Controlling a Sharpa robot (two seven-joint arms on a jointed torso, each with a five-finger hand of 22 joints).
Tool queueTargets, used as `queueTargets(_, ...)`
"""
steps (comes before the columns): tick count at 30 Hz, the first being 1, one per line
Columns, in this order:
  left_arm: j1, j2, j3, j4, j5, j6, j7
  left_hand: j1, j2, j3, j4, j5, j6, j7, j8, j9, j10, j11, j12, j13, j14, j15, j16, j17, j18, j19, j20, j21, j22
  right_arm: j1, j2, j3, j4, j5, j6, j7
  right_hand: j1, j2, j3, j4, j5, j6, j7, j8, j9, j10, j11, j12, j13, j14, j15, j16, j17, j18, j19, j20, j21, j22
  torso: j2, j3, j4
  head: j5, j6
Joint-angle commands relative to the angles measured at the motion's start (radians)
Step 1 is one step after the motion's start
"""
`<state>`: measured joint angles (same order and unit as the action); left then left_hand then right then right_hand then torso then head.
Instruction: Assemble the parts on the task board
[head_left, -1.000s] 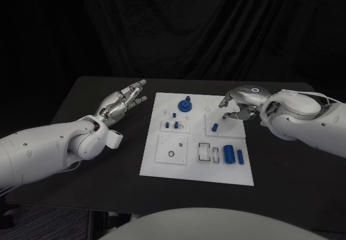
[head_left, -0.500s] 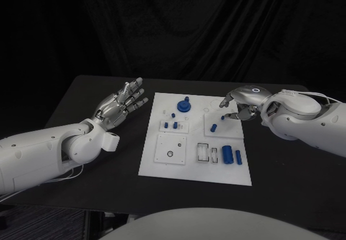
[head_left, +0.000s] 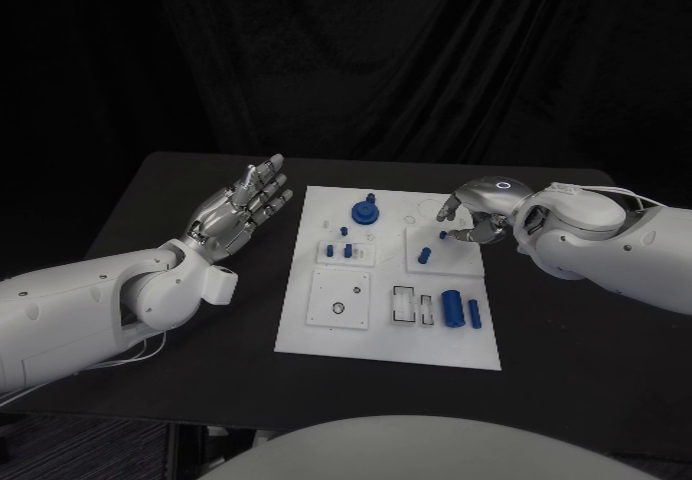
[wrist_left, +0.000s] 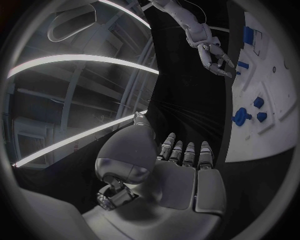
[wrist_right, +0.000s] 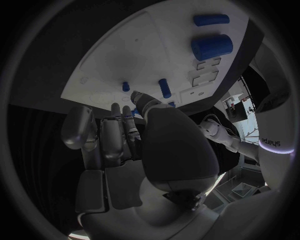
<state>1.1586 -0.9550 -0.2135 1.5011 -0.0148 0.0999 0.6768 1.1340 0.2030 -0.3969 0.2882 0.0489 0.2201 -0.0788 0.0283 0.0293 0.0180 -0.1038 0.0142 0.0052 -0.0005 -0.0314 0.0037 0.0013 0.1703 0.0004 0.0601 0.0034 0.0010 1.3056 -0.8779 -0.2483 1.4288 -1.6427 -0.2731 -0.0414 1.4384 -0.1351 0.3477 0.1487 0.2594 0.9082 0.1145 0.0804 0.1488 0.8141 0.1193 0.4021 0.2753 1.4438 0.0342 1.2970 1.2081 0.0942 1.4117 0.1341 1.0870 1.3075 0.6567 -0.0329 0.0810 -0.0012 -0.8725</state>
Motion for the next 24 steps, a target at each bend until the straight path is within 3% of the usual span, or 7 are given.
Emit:
queueTargets(1, -0.001, 0.0, 0.001, 0.003, -0.011, -0.013, 0.149, 0.012, -0.008, 0.008, -0.003, -0.002, -0.01, -0.002, -0.001, -0.001, -0.009, -0.005, -0.008, -0.002, 0.0, -0.068, -0.004, -0.001, 0.01, 0.0, -0.004, -0.003, -0.001, -0.008, 0.009, 0.001, -0.018, 0.017, 0.01, 0.008, -0.006, 0.0, 0.007, -0.004, 0.0, 0.014, 0.002, 0.009, 0.005, 0.011, -0.001, -0.008, -0.008, 0.007, -0.003, 0.007, 0.002, -0.001, 0.007, -0.002, 0.007, 0.138, 0.0, -0.0019, 0.0007, 0.002, 0.0)
queueTargets(5, -0.001, -0.001, 0.001, 0.004, -0.012, -0.021, 0.15, 0.018, -0.015, 0.017, -0.001, -0.002, -0.013, -0.018, -0.001, -0.002, -0.01, -0.022, -0.01, -0.002, 0.0, -0.059, -0.004, -0.001, 0.004, 0.0, 0.066, -0.003, -0.001, -0.015, 0.016, 0.001, -0.032, 0.027, 0.004, 0.016, -0.006, -0.001, 0.008, -0.005, 0.0, 0.016, 0.004, 0.01, 0.005, 0.013, -0.001, -0.01, -0.01, 0.008, -0.003, 0.007, 0.002, -0.001, 0.007, -0.002, 0.006, 0.138, -0.001, -0.0022, 0.0007, 0.004, 0.0)
queueTargets(6, -0.001, -0.001, 0.001, 0.003, -0.012, -0.022, 0.15, 0.019, -0.017, 0.018, -0.001, -0.002, -0.013, -0.019, -0.001, -0.002, -0.009, -0.021, -0.01, -0.002, 0.0, -0.064, -0.004, -0.001, 0.004, 0.0, 0.065, -0.003, -0.001, -0.016, 0.017, 0.001, -0.034, 0.029, 0.003, 0.018, -0.006, -0.002, 0.008, -0.005, -0.003, 0.016, 0.005, 0.01, 0.006, 0.015, -0.002, -0.011, -0.012, 0.008, -0.003, 0.006, 0.002, -0.001, 0.007, -0.002, 0.006, 0.138, -0.001, -0.0023, 0.0, 0.005, 0.0)
queueTargets(8, -0.001, -0.001, 0.001, 0.002, -0.012, -0.024, 0.151, 0.02, -0.017, 0.021, -0.001, -0.002, -0.015, -0.018, -0.002, -0.002, -0.007, -0.014, -0.01, -0.002, 0.0, -0.077, -0.004, -0.001, 0.004, 0.0, 0.046, -0.003, -0.001, -0.018, 0.02, 0.001, -0.038, 0.031, -0.001, 0.021, -0.007, -0.003, 0.009, -0.006, -0.007, 0.015, 0.007, 0.01, 0.006, 0.018, -0.002, -0.012, -0.014, 0.007, -0.003, 0.006, 0.001, -0.001, 0.007, -0.003, 0.006, 0.138, 0.0, -0.0019, 0.0005, 0.003, 0.0)
queueTargets(9, -0.001, 0.0, 0.001, 0.001, -0.012, -0.024, 0.152, 0.021, -0.013, 0.028, -0.001, 0.0, -0.017, -0.015, -0.002, -0.002, -0.007, -0.002, -0.01, -0.002, 0.0, -0.073, -0.004, -0.001, 0.01, 0.0, -0.038, -0.003, -0.001, -0.019, 0.021, 0.001, -0.039, 0.032, -0.003, 0.022, -0.008, -0.003, 0.009, -0.007, -0.009, 0.015, 0.008, 0.009, 0.006, 0.019, -0.002, -0.013, -0.015, 0.007, -0.003, 0.006, 0.0, -0.001, 0.007, -0.003, 0.006, 0.138, 0.001, -0.0018, 0.0031, -0.001, 0.0)
queueTargets(11, -0.001, 0.001, 0.001, -0.001, -0.012, -0.024, 0.153, 0.023, -0.013, 0.034, -0.002, -0.001, -0.016, -0.015, -0.002, -0.002, -0.007, -0.002, -0.011, -0.002, 0.0, -0.077, -0.004, -0.001, 0.007, 0.0, -0.065, -0.003, -0.001, -0.02, 0.023, 0.001, -0.042, 0.033, -0.004, 0.023, -0.007, -0.003, 0.01, -0.008, -0.011, 0.016, 0.009, 0.01, 0.007, 0.021, -0.002, -0.014, -0.017, 0.008, -0.004, 0.006, 0.001, -0.001, 0.007, -0.003, 0.006, 0.138, 0.001, -0.0016, 0.0062, -0.005, 0.0)
queueTargets(24, -0.001, 0.006, 0.001, -0.008, -0.012, -0.025, 0.155, 0.037, -0.01, 0.056, -0.003, 0.035, -0.021, -0.015, -0.003, -0.003, -0.007, 0.002, -0.011, -0.002, 0.0, -0.072, -0.004, -0.001, -0.015, 0.0, -0.079, -0.003, -0.001, -0.024, 0.039, 0.001, -0.062, 0.035, 0.011, 0.026, 0.003, 0.0, 0.034, -0.024, 0.001, 0.039, 0.02, 0.023, 0.016, 0.067, -0.01, -0.019, -0.036, 0.007, -0.01, 0.005, -0.002, -0.001, 0.007, -0.008, 0.005, 0.139, 0.001, -0.0015, 0.002, -0.002, 0.0)
